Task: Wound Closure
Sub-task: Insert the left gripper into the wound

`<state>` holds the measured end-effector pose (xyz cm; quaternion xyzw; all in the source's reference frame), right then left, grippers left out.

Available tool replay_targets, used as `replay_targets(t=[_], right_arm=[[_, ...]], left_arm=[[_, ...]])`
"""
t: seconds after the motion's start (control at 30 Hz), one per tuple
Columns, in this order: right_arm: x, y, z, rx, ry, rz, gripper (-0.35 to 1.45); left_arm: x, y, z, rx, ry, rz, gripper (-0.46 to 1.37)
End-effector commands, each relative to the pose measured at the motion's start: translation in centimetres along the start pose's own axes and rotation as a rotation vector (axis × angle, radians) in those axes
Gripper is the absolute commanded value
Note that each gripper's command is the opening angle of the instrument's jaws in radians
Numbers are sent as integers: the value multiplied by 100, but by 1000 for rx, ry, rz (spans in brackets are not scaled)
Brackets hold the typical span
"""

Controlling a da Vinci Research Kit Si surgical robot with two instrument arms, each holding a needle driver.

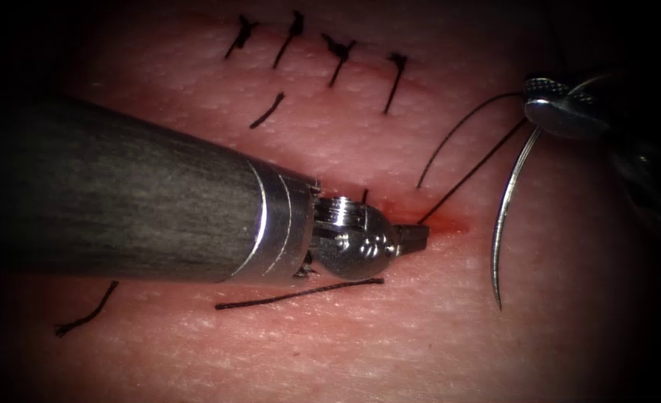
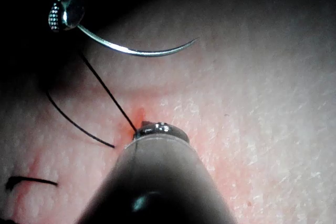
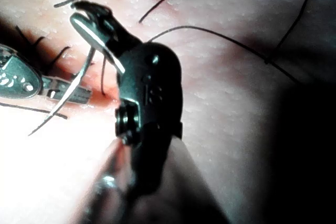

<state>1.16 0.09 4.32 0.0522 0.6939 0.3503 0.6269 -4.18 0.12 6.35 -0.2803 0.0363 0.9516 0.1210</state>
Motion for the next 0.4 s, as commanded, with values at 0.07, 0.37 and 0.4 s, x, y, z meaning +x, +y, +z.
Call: replay_targets(t=[0.07,0.37,0.4], right_arm=[[0,0,-1,-5,0,-1,-35],[-1,-5,-3,-5,1,-3,-35],[-1,-5,-3,-5,1,-3,-35]], left_arm=[[0,-2,-4,-4,-1,-1,-35],[-3,-2,-7,-3,-1,5,-35],[-3,-2,-7,-3,-1,5,-35]])
